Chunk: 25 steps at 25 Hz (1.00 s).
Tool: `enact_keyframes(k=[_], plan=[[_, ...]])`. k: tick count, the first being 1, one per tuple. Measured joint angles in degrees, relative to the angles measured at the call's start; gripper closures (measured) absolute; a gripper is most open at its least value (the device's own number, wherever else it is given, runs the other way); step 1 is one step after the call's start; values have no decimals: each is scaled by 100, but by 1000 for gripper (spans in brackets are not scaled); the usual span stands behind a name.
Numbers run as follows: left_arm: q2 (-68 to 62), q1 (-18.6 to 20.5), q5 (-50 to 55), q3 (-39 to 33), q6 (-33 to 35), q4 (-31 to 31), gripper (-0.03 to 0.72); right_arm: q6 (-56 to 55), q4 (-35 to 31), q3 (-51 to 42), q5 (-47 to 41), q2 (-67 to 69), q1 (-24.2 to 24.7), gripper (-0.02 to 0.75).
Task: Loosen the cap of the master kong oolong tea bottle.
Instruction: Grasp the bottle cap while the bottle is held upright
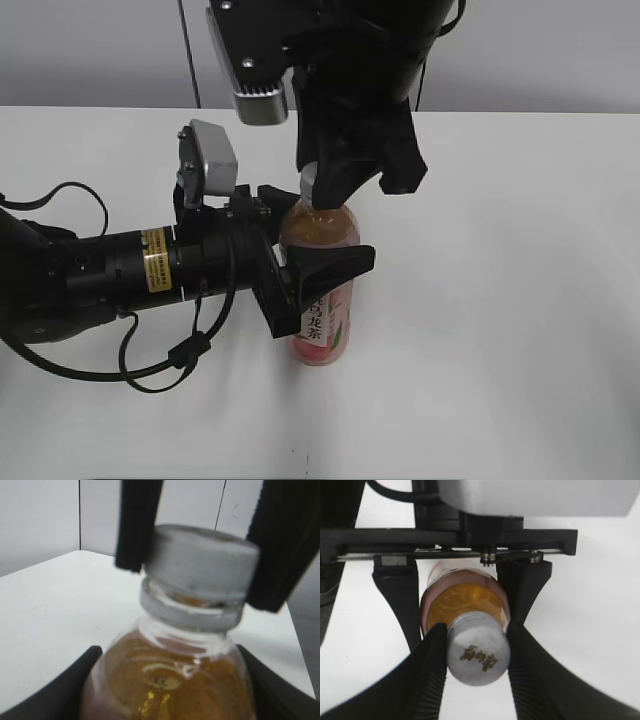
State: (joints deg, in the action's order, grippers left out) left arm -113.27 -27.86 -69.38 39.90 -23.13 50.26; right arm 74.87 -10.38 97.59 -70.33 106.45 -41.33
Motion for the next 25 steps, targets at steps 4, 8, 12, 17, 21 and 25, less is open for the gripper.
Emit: enact_keyframes(k=[4,8,12,17,21,25], plan=[[0,0,0,0,6,1,230,1167,-2,19,-15,0,0,456],[0,0,0,0,6,1,230,2458,-2,19,-15,0,0,456],[0,0,0,0,6,1,230,3983,-27,24,-15,0,0,456],[0,0,0,0,6,19,230,5399,-39,28,-15,0,0,456],[0,0,0,0,6,29,230,6175,-44,36,-15,0,0,456],[0,0,0,0,6,45,230,6550,-90,36,-15,0,6,456]])
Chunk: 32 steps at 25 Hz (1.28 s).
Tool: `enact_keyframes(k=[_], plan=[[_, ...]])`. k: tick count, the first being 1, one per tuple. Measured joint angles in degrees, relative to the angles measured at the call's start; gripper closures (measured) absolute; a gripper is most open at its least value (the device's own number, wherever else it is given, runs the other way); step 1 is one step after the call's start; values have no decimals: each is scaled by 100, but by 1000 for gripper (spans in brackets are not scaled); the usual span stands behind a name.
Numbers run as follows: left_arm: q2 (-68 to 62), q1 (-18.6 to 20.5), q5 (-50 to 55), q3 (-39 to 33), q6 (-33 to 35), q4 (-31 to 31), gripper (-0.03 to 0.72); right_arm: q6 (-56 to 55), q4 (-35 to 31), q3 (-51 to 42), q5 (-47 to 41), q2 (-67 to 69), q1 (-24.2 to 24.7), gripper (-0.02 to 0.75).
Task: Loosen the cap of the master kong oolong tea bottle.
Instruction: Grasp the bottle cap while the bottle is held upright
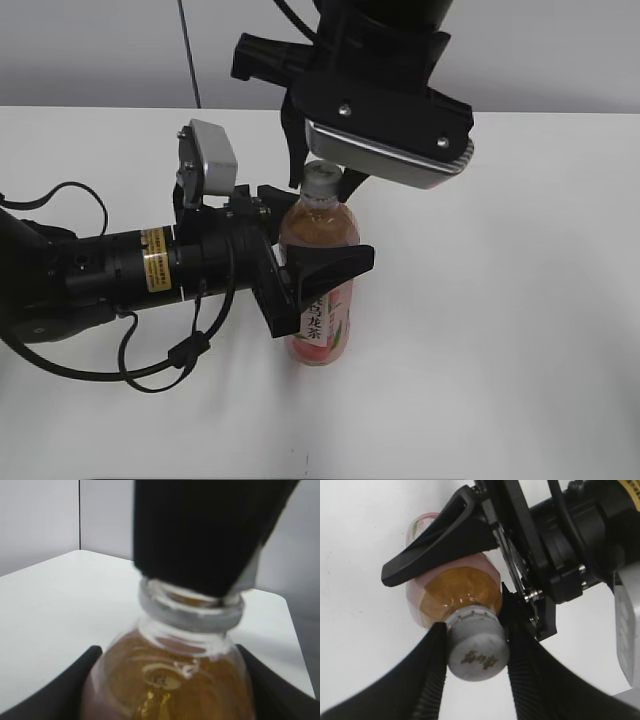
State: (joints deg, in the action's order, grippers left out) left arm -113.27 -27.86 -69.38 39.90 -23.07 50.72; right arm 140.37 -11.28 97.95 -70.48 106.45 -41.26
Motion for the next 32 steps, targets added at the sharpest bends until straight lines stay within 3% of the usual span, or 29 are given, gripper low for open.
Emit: enact_keyframes(k=[9,17,27,32], plan=[[0,17,-16,0,0,37,230,-78,-38,0,-6,0,5,456],[0,17,-16,0,0,51,230,-869,-54,0,-18,0,5,443],[0,21,-26,0,5,69,230,-1753,-263,0,46,0,5,240],[0,21,-31,0,6,80,230,-3142,-437,0,46,-6,5,209]])
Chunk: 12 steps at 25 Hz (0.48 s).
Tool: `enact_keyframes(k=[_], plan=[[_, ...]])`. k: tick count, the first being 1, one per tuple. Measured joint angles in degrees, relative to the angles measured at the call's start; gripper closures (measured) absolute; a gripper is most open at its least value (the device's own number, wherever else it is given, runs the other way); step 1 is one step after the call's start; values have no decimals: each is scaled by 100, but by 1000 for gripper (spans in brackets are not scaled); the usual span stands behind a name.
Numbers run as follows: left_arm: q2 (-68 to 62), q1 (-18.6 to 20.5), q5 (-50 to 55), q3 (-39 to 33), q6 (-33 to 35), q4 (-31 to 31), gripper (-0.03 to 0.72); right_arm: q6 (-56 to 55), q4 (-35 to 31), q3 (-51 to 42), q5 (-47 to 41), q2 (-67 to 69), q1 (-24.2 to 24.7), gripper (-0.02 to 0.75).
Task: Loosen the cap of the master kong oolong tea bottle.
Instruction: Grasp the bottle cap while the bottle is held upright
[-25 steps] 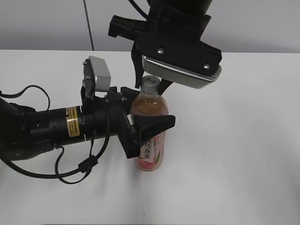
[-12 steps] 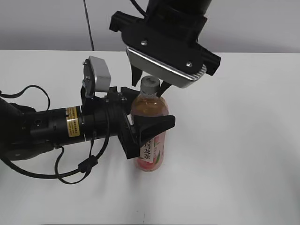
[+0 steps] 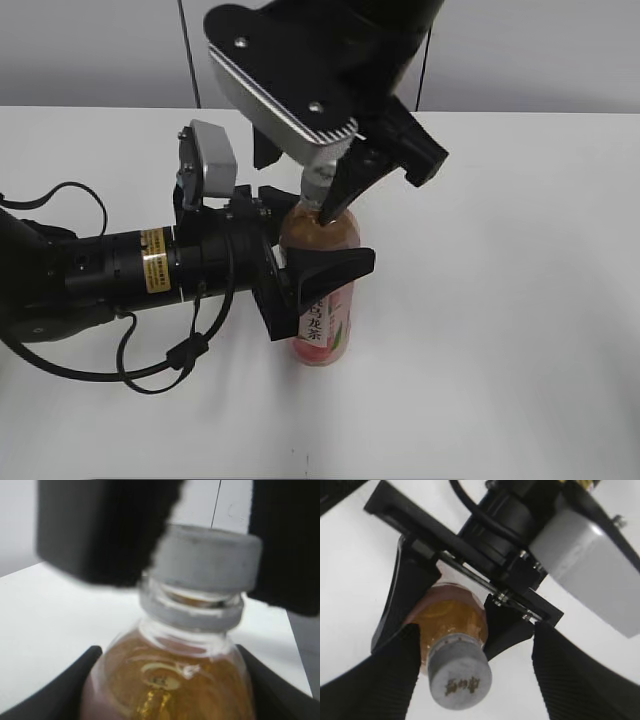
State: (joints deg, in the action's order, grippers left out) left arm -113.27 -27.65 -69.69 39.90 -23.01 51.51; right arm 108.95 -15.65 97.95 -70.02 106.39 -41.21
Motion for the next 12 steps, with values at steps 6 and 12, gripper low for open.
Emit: enact_keyframes(k=[6,12], plan=[[0,0,0,0,4,4,230,-1936,-67,124,0,-23,0,150],[0,0,0,0,4,4,230,-4740,330,558,-5,-23,0,145]])
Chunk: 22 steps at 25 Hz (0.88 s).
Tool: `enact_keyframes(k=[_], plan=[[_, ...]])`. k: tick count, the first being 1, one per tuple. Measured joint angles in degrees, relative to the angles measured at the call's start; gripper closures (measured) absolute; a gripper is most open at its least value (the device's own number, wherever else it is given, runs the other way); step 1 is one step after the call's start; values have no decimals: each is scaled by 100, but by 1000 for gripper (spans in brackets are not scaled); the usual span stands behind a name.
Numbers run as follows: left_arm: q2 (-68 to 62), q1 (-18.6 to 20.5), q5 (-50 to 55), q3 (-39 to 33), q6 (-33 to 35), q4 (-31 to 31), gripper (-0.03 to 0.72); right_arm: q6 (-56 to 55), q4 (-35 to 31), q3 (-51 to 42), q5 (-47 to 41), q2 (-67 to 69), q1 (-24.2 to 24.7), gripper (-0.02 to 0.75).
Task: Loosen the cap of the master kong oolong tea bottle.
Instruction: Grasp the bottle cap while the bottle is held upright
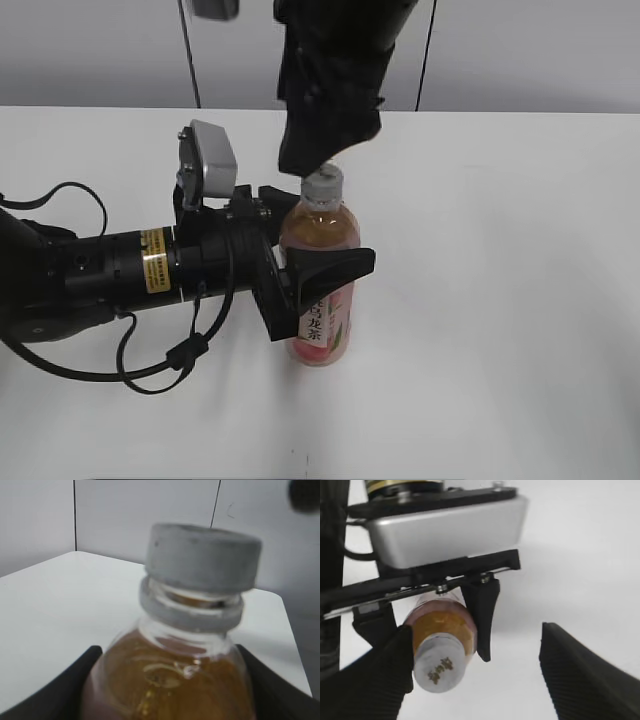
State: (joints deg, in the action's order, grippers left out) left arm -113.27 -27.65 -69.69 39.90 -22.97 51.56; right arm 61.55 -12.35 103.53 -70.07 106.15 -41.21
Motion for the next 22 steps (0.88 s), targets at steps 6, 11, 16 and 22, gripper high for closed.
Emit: enact_keyframes(k=[6,11,16,22], plan=[[0,0,-5,0,0,0,230,-2317,169,385,0,-6,0,146],[0,0,-5,0,0,2,230,-3686,212,385,0,-6,0,146],[0,0,-5,0,0,2,230,-4568,383,229,0,-87,0,161],[0,0,-5,0,0,6,230,-4970,312,-358,-6,-473,0,197]])
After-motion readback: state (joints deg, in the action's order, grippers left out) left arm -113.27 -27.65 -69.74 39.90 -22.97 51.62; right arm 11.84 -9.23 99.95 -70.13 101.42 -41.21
